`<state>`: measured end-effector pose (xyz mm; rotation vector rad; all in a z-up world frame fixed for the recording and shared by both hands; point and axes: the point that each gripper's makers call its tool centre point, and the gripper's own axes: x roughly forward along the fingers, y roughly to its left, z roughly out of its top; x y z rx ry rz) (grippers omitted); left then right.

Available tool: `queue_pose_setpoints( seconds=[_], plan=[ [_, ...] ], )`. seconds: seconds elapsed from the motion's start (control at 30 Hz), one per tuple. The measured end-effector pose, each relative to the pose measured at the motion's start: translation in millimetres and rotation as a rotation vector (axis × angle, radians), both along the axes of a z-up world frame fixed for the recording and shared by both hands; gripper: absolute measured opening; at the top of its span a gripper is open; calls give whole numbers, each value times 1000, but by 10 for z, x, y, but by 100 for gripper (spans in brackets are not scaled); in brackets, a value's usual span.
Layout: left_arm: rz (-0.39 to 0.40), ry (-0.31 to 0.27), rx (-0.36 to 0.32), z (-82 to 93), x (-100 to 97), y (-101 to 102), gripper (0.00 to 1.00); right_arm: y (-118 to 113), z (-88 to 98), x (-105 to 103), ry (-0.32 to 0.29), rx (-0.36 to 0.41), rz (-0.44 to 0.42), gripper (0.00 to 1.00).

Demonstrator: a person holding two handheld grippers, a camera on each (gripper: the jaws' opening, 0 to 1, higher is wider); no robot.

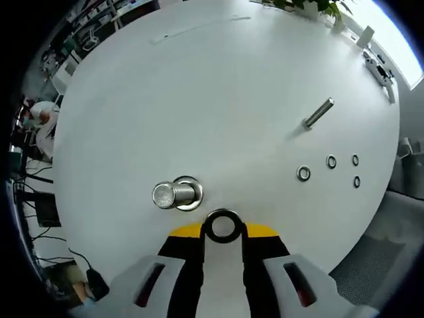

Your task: Place the washer onto the threaded stud by aligning its center hole with the stud, sliding it down to the base, and recovering from edge contact or off-axis alignment until the washer reaches the visible bottom stop.

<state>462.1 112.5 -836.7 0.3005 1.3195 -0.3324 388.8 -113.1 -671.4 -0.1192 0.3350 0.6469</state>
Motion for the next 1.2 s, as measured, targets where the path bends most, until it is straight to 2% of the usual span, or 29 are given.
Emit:
queue_pose_setpoints(
  seconds=[0.47, 0.67, 0.97, 1.2],
  plan=[
    [5, -8, -2, 205, -4, 99, 19, -2, 4, 2, -3, 1, 0, 35],
    [7, -23, -2, 322, 44, 124, 19, -3, 18, 3, -6, 4, -2, 35],
    [17, -46, -6, 421, 153, 166, 19, -6, 18, 5, -8, 4, -3, 35],
    [2, -42, -12, 469, 169, 136, 19, -9, 23, 11, -9, 6, -5, 35]
  ],
)
